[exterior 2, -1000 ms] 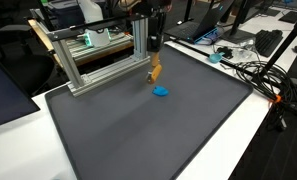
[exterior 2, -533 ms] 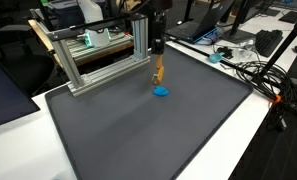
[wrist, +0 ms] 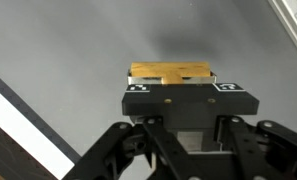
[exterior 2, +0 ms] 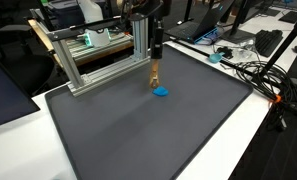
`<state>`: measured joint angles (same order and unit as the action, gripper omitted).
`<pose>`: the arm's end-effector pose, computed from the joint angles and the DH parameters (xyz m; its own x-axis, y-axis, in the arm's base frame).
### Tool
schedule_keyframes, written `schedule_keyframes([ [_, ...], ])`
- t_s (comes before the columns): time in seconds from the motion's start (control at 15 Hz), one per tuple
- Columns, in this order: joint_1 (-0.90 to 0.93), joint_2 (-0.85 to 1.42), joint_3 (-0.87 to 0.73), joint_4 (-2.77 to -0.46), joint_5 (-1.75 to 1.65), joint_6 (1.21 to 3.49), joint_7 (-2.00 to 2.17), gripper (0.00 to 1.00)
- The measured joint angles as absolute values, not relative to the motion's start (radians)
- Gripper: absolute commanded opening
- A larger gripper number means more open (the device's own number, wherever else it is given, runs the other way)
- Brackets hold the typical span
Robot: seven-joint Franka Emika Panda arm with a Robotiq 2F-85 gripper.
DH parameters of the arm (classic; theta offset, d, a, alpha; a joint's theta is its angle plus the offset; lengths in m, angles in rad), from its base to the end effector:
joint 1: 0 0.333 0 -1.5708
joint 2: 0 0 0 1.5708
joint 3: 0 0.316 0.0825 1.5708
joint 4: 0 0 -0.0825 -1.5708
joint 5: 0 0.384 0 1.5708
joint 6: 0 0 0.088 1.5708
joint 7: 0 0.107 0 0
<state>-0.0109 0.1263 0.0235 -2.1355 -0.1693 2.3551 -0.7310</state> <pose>0.5678 0.0047 0.3568 0.6555 0.7549 -0.0209 0.7484 -0.6456 0.1518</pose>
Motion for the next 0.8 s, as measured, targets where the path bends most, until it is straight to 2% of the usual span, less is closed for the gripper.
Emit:
schedule_keyframes([
  [0.8,-0.019,0.234,0.033,-2.059,-0.121,2.369,-0.989,0.22],
])
